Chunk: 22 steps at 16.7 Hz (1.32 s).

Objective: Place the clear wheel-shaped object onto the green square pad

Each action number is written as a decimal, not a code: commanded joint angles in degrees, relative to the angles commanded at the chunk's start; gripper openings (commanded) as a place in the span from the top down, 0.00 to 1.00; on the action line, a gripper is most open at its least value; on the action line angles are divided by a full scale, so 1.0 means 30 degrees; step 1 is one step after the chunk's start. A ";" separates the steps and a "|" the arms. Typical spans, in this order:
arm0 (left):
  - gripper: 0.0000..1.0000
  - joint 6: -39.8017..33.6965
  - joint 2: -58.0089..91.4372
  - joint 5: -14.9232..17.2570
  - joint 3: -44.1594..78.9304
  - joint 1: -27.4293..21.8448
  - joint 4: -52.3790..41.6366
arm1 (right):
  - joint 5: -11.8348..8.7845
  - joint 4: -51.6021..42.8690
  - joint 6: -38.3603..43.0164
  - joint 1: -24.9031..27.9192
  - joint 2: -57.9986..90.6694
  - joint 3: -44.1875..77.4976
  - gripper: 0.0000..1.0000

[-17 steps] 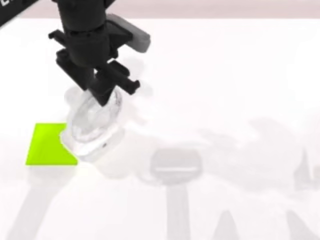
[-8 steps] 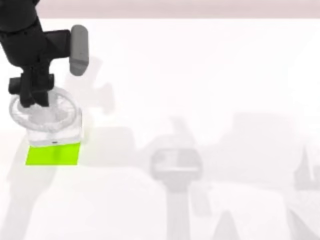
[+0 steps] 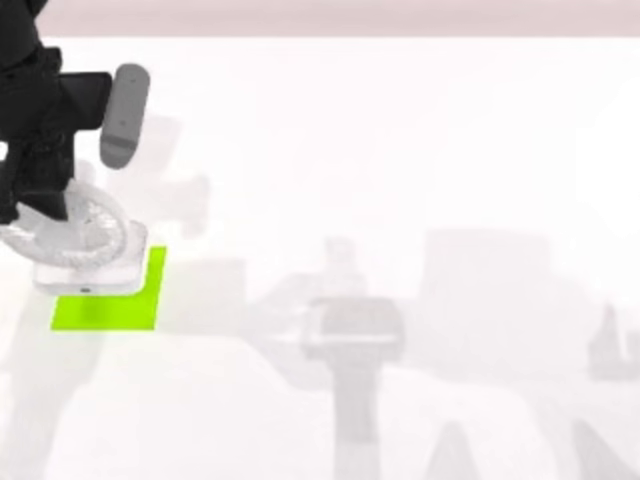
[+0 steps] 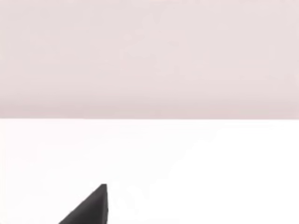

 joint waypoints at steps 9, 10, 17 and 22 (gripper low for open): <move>1.00 0.0101 0.0163 -0.0002 -0.2405 0.0102 0.2571 | 0.0000 0.0000 0.0000 0.0000 0.0000 0.0000 0.00; 1.00 0.0105 0.0168 -0.0002 -0.2416 0.0103 0.2582 | 0.0000 0.0000 0.0000 0.0000 0.0000 0.0000 0.00; 0.62 0.0105 0.0168 -0.0002 -0.2416 0.0103 0.2582 | 0.0000 0.0000 0.0000 0.0000 0.0000 0.0000 0.00; 0.25 0.0105 0.0168 -0.0002 -0.2416 0.0103 0.2582 | 0.0000 0.0000 0.0000 0.0000 0.0000 0.0000 0.00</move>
